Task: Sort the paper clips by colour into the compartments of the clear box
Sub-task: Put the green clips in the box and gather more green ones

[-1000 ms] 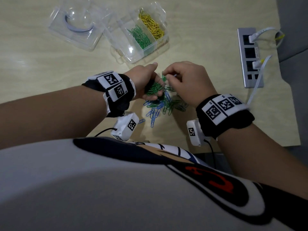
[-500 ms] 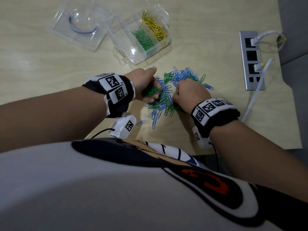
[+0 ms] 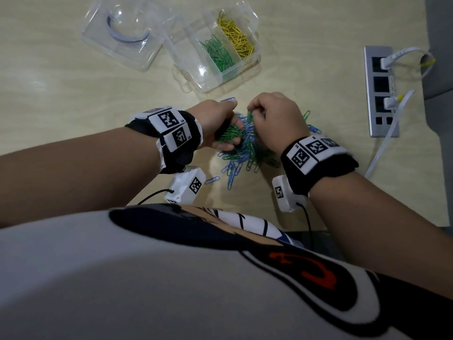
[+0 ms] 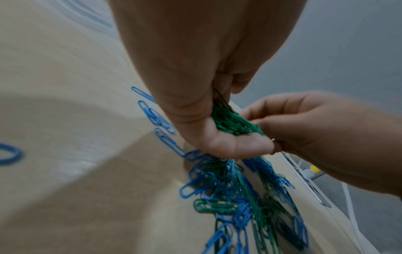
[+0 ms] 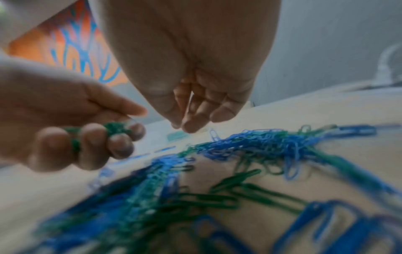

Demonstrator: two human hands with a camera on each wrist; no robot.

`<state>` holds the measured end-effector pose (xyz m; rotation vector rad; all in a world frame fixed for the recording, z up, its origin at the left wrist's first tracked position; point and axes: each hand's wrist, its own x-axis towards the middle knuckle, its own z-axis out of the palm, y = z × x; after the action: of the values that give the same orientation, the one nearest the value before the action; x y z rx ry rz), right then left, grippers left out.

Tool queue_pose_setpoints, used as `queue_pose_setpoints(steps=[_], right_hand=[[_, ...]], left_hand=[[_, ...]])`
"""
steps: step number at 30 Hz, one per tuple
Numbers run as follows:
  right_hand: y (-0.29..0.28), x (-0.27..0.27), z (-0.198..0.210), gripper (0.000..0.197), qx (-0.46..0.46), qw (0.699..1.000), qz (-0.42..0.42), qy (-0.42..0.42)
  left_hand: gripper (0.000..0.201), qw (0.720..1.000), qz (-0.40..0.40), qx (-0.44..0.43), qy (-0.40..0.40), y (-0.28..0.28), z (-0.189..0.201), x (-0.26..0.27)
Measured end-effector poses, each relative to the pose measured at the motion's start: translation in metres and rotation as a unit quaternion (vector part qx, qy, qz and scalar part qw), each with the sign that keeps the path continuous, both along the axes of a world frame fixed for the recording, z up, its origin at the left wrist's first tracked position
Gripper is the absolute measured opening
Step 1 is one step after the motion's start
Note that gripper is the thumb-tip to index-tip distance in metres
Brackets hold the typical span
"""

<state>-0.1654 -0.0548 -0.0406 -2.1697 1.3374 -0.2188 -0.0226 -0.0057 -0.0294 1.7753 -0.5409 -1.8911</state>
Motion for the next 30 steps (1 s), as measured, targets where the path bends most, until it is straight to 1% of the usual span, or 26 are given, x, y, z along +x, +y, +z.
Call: queue_pose_setpoints(steps=[2, 3, 5, 7, 9, 11, 14, 16, 18, 20, 21, 23, 25, 26, 27, 28, 30], right_hand=[[-0.009, 0.0, -0.007, 0.037, -0.026, 0.992, 0.07, 0.104], [-0.012, 0.0, -0.009, 0.04, -0.038, 0.983, 0.107, 0.143], [-0.017, 0.002, -0.009, 0.035, -0.074, 0.969, 0.149, 0.183], [-0.021, 0.004, -0.009, 0.024, -0.106, 0.961, 0.161, 0.2], [-0.022, 0.005, -0.008, 0.02, -0.116, 0.958, 0.163, 0.206], [-0.022, 0.002, -0.006, 0.019, -0.111, 0.963, 0.148, 0.196], [-0.022, -0.002, 0.003, 0.015, -0.082, 0.986, 0.072, 0.124], [-0.019, -0.002, 0.012, 0.012, -0.047, 0.996, 0.048, 0.06], [-0.01, 0.003, 0.022, 0.012, -0.015, 0.996, 0.08, 0.024], [0.001, 0.008, 0.029, 0.016, 0.01, 0.992, 0.122, 0.023], [0.004, 0.009, 0.03, 0.019, 0.023, 0.991, 0.13, 0.023], [0.007, 0.007, 0.03, 0.02, 0.036, 0.993, 0.116, 0.002], [0.002, -0.002, 0.027, 0.015, 0.02, 0.997, 0.063, -0.028], [-0.002, -0.008, 0.023, 0.013, 0.003, 0.999, 0.033, -0.028], [-0.006, -0.015, 0.019, 0.014, -0.013, 1.0, 0.011, -0.01], [-0.01, -0.021, 0.015, 0.017, -0.023, 0.999, 0.001, 0.03], [-0.011, -0.031, 0.006, 0.025, -0.02, 0.988, 0.02, 0.149]], left_hand=[[0.051, 1.0, -0.001, 0.0, 0.0, 0.0, 0.001, 0.003], [0.051, 1.0, 0.0, 0.0, -0.002, 0.001, 0.001, 0.004], [0.05, 1.0, 0.003, 0.0, -0.007, 0.0, 0.001, 0.006], [0.05, 1.0, 0.009, -0.001, -0.01, -0.001, 0.001, 0.007], [0.05, 1.0, 0.016, -0.001, -0.011, -0.001, 0.0, 0.008], [0.051, 1.0, 0.02, -0.001, -0.013, -0.002, -0.001, 0.008], [0.052, 1.0, 0.023, 0.001, -0.017, -0.004, -0.002, 0.008], [0.051, 0.999, 0.026, 0.0, -0.021, -0.006, -0.002, 0.007], [0.047, 0.999, 0.037, -0.004, -0.021, -0.007, -0.002, 0.005], [0.037, 0.999, 0.05, -0.013, -0.013, -0.007, -0.002, 0.002], [0.031, 0.998, 0.052, -0.018, -0.007, -0.007, -0.001, 0.001], [0.024, 0.999, 0.047, -0.021, 0.005, -0.007, 0.002, -0.001], [0.033, 1.0, 0.023, -0.011, 0.006, -0.007, 0.003, -0.002], [0.04, 1.0, 0.01, -0.002, 0.001, -0.006, 0.003, -0.002], [0.046, 1.0, -0.001, 0.006, -0.003, -0.006, 0.004, -0.002], [0.049, 1.0, -0.011, 0.012, -0.007, -0.005, 0.005, -0.003], [0.05, 1.0, -0.019, 0.015, -0.009, -0.004, 0.006, -0.003]])
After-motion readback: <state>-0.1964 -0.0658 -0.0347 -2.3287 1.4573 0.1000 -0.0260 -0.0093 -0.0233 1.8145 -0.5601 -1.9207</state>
